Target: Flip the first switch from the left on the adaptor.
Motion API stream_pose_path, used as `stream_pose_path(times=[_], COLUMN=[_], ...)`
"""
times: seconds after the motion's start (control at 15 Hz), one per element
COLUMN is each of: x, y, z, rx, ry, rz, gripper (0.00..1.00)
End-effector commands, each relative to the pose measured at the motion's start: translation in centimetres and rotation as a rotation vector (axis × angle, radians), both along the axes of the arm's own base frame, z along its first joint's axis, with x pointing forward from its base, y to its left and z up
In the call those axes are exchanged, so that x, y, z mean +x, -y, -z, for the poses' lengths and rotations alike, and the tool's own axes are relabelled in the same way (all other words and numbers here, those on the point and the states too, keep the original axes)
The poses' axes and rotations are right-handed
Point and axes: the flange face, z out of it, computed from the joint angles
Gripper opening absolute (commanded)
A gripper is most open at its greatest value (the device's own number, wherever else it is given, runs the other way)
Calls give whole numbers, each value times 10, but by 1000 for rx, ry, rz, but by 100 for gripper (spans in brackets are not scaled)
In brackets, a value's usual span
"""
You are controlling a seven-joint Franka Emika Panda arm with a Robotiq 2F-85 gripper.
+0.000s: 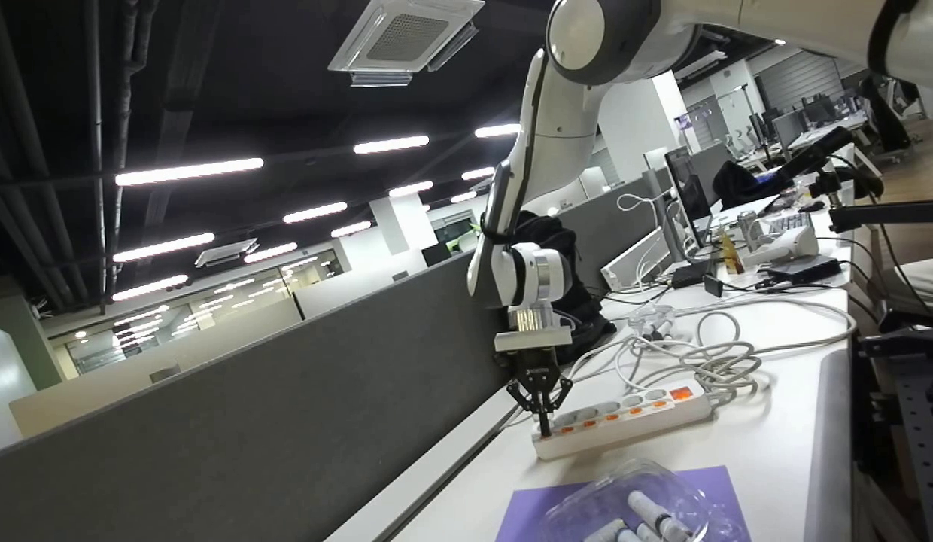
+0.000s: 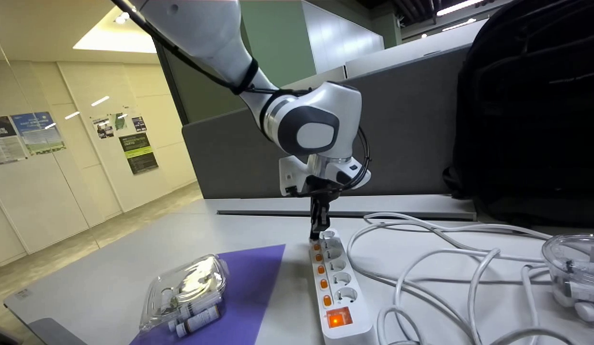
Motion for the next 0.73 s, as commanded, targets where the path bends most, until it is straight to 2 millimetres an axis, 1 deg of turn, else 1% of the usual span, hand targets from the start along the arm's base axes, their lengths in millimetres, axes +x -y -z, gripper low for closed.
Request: stream_pose_path(times=[0.0,0.13,0.33,0.47,0.53,0.67], x=[-7,-12,-25,-35,-39,-50], y=[-14,-26,-50,-66,-73,-85], z=[1,-17,-40,-56,-65,-78], rx=[-15,-54,-124,-171,-190,-204], ry=[30,91,180,226,250,256], rz=[-92,-175,-309,-368,-364,-358], gripper=[0,0,0,0,19,33])
